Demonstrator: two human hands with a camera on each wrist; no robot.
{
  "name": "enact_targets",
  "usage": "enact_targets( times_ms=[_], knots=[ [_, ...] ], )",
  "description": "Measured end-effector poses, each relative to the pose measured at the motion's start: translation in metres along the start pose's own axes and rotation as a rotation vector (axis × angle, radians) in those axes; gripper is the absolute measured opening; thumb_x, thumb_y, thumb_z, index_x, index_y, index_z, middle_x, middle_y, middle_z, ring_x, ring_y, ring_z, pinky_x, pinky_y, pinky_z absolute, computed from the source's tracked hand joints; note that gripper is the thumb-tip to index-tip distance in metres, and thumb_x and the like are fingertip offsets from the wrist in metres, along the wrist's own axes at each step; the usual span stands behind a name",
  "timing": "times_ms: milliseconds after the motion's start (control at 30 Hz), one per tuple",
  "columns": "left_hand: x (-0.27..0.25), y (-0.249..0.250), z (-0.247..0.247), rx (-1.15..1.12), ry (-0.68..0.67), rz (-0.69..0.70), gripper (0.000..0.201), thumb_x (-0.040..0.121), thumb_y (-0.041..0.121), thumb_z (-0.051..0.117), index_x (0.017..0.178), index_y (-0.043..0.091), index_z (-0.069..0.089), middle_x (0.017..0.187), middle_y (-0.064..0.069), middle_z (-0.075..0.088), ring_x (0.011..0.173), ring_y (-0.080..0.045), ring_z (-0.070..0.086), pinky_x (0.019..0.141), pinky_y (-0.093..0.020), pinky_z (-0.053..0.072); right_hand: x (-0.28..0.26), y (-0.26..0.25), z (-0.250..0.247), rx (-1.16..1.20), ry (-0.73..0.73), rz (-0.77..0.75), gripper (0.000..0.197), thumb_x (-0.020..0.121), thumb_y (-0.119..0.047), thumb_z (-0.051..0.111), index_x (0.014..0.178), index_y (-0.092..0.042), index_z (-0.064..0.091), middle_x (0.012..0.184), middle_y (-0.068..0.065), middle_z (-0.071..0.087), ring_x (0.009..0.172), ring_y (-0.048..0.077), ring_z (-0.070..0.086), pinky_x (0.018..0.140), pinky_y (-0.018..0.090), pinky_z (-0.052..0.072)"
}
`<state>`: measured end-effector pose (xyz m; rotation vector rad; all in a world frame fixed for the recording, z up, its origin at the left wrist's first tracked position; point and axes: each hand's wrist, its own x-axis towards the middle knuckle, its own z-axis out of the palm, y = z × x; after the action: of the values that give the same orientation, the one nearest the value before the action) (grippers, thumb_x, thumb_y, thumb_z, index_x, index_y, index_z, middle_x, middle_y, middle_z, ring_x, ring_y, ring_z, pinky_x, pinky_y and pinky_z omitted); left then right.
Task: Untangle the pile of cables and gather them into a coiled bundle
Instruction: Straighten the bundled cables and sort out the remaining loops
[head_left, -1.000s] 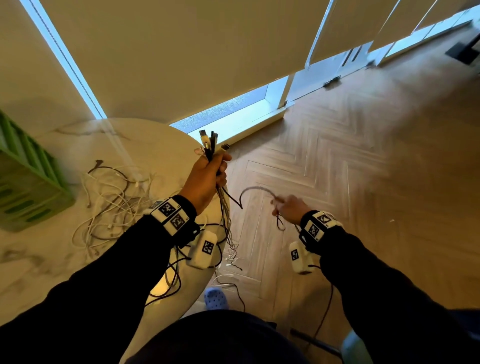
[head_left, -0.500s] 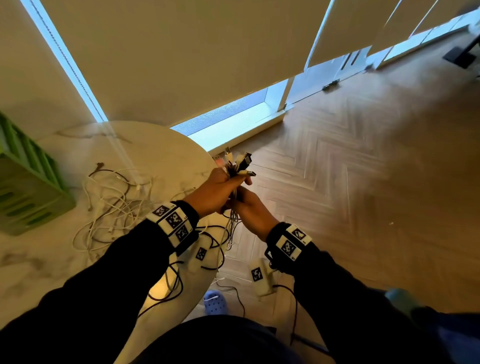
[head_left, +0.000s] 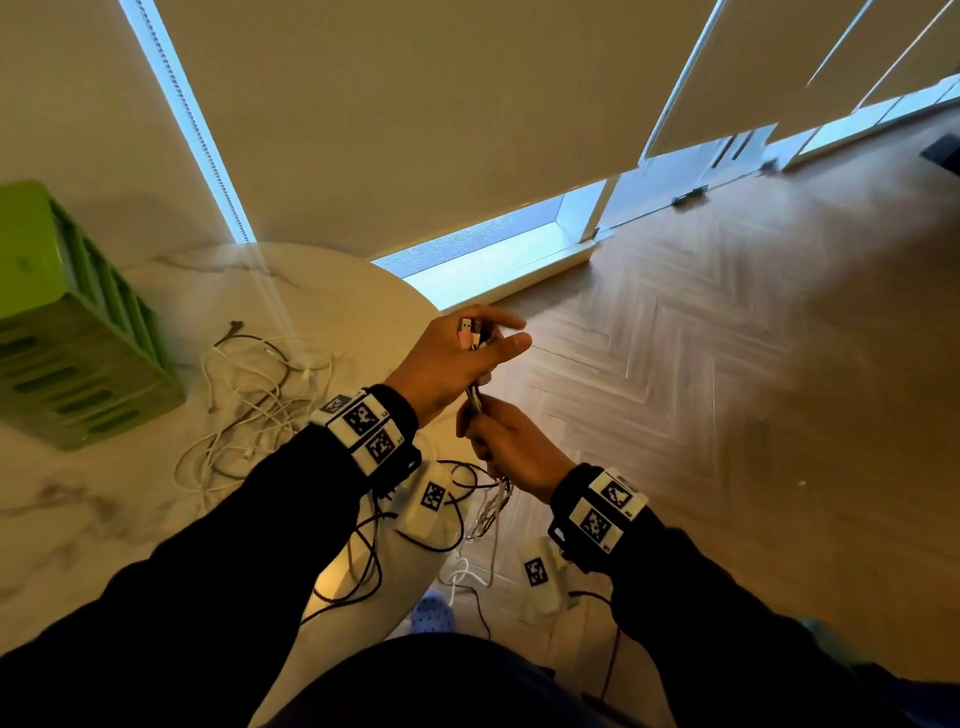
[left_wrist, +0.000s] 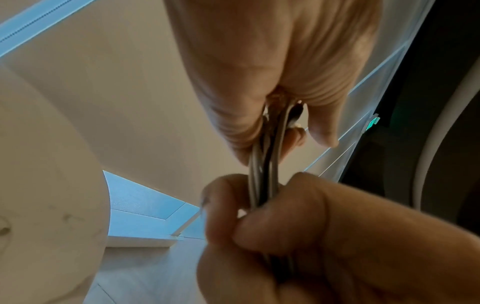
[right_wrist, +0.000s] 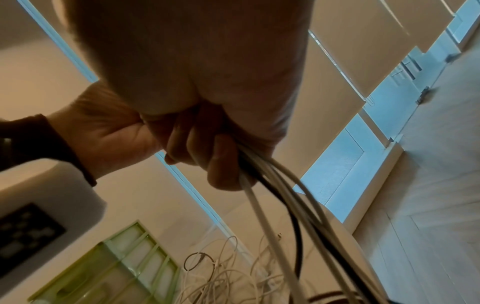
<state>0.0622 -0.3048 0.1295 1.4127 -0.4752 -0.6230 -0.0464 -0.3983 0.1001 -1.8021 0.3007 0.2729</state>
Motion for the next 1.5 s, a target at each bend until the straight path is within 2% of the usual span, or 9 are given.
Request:
enact_targets(
  times_ms=[300, 433, 567, 667, 900, 1033, 1233, 1333, 1500],
  knots=[
    [0.01, 0.009, -0.016, -0.402, 0.255, -0.011, 0.052, 0.085, 0.012, 0.079, 0.063, 0.024, 0.034, 0.06, 0.001, 0.026, 0.053, -0.015, 0.024, 0.047, -0.027, 0.023, 0.002, 0.006, -0.012, -0.183, -0.046, -0.165, 0.026, 0.107, -0.037, 0.041, 0.1, -0.019, 0.059, 0.075, -0.002, 0.055, 0.069, 0.011, 0.056, 0.07, 0.028, 0.051],
    [0.011, 0.017, -0.014, -0.47, 0.342, 0.0, 0.031, 0.088, 0.011, 0.076, 0.095, 0.019, 0.046, 0.069, 0.0, 0.051, 0.051, -0.015, 0.047, 0.05, -0.027, 0.043, 0.005, 0.012, -0.012, -0.328, 0.044, -0.218, 0.03, 0.107, -0.045, 0.033, 0.086, -0.028, 0.047, 0.072, -0.006, 0.051, 0.063, 0.007, 0.048, 0.064, 0.027, 0.046],
    [0.009, 0.006, -0.024, -0.763, 0.241, -0.02, 0.091, 0.067, 0.03, 0.094, 0.133, 0.017, 0.032, 0.13, -0.021, 0.065, 0.108, -0.037, 0.07, 0.092, -0.04, 0.058, 0.004, 0.01, -0.018, -0.268, 0.203, -0.271, 0.03, 0.108, -0.04, 0.034, 0.083, -0.028, 0.044, 0.071, -0.004, 0.047, 0.061, 0.007, 0.042, 0.061, 0.024, 0.04],
    [-0.001, -0.007, -0.023, -0.664, 0.197, -0.186, 0.117, 0.049, 0.06, 0.094, 0.137, 0.004, 0.042, 0.127, -0.012, 0.059, 0.1, -0.026, 0.066, 0.097, -0.041, 0.056, 0.004, 0.01, -0.019, -0.186, 0.235, -0.273, 0.034, 0.106, -0.043, 0.034, 0.087, -0.019, 0.048, 0.071, -0.006, 0.047, 0.062, 0.008, 0.043, 0.063, 0.033, 0.043],
    [-0.01, -0.012, -0.01, -0.278, -0.044, -0.297, 0.07, 0.077, 0.065, 0.061, 0.131, 0.02, 0.054, 0.128, -0.007, 0.07, 0.122, -0.02, 0.064, 0.116, -0.042, 0.038, 0.004, 0.002, -0.014, -0.301, 0.144, -0.312, 0.017, 0.107, -0.038, 0.031, 0.097, -0.041, 0.045, 0.072, 0.0, 0.052, 0.061, 0.011, 0.046, 0.06, 0.015, 0.041],
    [-0.008, -0.004, -0.011, -0.1, -0.052, -0.397, 0.065, 0.073, 0.069, 0.062, 0.108, 0.014, 0.066, 0.111, -0.007, 0.074, 0.113, -0.018, 0.066, 0.11, -0.038, 0.046, 0.007, 0.008, -0.012, -0.29, 0.196, -0.295, 0.023, 0.108, -0.034, 0.032, 0.119, -0.024, 0.049, 0.07, -0.004, 0.051, 0.056, 0.004, 0.047, 0.057, 0.014, 0.04],
    [-0.013, -0.007, -0.015, -0.328, 0.06, -0.298, 0.043, 0.106, 0.041, 0.04, 0.087, 0.009, 0.061, 0.087, -0.007, 0.075, 0.092, -0.028, 0.073, 0.092, -0.041, 0.056, 0.013, 0.011, -0.011, -0.257, -0.067, -0.21, 0.028, 0.107, -0.04, 0.038, 0.086, -0.026, 0.048, 0.07, -0.008, 0.052, 0.059, 0.002, 0.048, 0.064, 0.024, 0.045],
    [-0.015, -0.002, -0.011, -0.416, 0.028, -0.327, 0.042, 0.106, 0.043, 0.042, 0.073, 0.016, 0.045, 0.057, 0.003, 0.043, 0.06, -0.02, 0.055, 0.081, -0.038, 0.05, 0.016, 0.013, -0.015, -0.12, -0.182, -0.149, 0.027, 0.103, -0.029, 0.053, 0.08, -0.015, 0.057, 0.068, 0.002, 0.061, 0.065, 0.016, 0.059, 0.072, 0.037, 0.053],
    [-0.023, 0.01, -0.018, -0.4, -0.181, -0.284, 0.037, 0.102, 0.042, 0.046, 0.072, 0.021, 0.039, 0.064, 0.005, 0.02, 0.05, -0.012, 0.025, 0.076, -0.034, 0.049, 0.031, 0.032, -0.023, -0.129, -0.484, 0.086, 0.023, 0.096, -0.011, 0.063, 0.076, -0.002, 0.059, 0.077, 0.004, 0.071, 0.085, 0.02, 0.068, 0.095, 0.036, 0.053]
  ],
)
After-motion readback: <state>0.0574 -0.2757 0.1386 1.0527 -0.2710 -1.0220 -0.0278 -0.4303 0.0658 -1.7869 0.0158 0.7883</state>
